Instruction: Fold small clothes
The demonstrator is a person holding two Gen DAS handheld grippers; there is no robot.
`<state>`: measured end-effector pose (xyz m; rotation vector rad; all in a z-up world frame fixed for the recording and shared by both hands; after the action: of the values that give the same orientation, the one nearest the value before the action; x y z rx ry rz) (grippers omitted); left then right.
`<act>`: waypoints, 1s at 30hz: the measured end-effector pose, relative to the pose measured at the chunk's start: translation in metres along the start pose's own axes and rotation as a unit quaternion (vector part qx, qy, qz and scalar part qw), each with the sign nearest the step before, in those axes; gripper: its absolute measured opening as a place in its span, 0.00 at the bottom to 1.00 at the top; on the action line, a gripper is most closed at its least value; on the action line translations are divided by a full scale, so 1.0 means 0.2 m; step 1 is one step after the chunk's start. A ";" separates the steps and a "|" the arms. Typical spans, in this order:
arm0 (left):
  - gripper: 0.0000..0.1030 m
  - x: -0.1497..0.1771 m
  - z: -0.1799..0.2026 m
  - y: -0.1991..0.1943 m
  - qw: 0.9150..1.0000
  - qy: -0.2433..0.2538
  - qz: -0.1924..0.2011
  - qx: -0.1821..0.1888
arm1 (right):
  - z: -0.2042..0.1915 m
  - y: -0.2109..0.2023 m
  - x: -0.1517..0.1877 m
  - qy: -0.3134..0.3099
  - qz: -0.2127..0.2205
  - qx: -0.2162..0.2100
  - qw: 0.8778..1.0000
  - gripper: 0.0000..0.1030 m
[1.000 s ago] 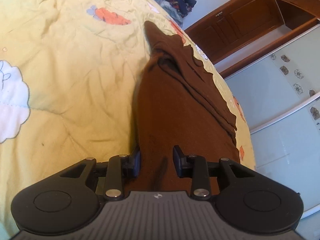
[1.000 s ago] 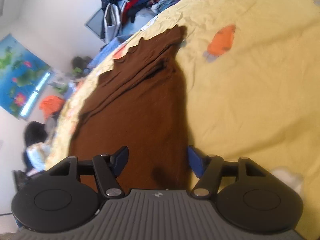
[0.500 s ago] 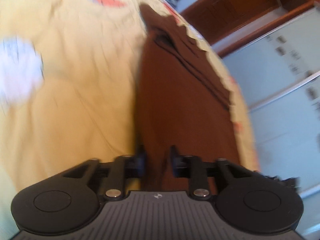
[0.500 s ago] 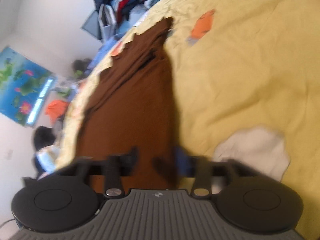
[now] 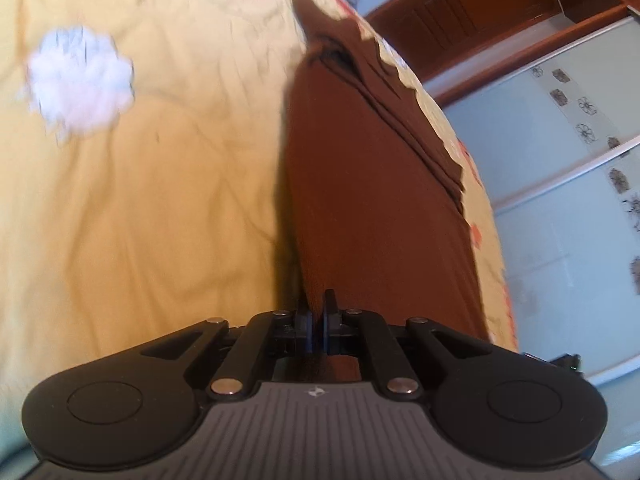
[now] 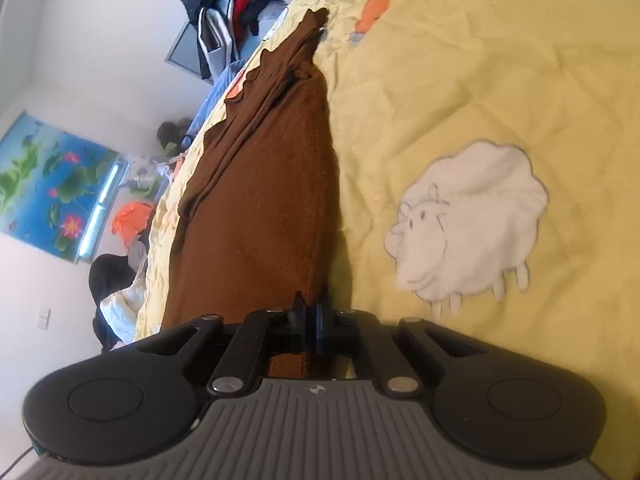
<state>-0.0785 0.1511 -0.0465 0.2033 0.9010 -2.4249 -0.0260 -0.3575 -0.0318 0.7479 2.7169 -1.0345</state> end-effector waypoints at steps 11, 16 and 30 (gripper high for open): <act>0.04 0.11 0.05 0.06 1.000 -0.001 -0.023 0.021 | -0.16 0.06 0.11 -0.016 -0.056 -0.041 0.997 0.30; 0.05 0.11 0.04 0.00 0.999 0.025 -0.024 0.001 | -0.04 0.02 0.11 0.014 -0.048 -0.039 0.998 0.07; 0.05 0.02 0.11 0.12 0.997 0.051 -0.056 0.011 | -0.08 0.09 0.01 0.016 -0.067 -0.039 0.997 0.13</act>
<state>-0.0686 0.1203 -0.0444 0.2948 0.9550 -2.5489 -0.0189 -0.3341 -0.0310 0.5816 2.8505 -0.9437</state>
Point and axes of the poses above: each gripper's, at about its wrist camera, not at the fingertips, and y roughly the way its jaws point, z to its right, x to its underside, the point moved 4 cm from there along y, roughly the way its jaws point, and after that the axes turned 3 degrees about x, right-handed, at the moved point
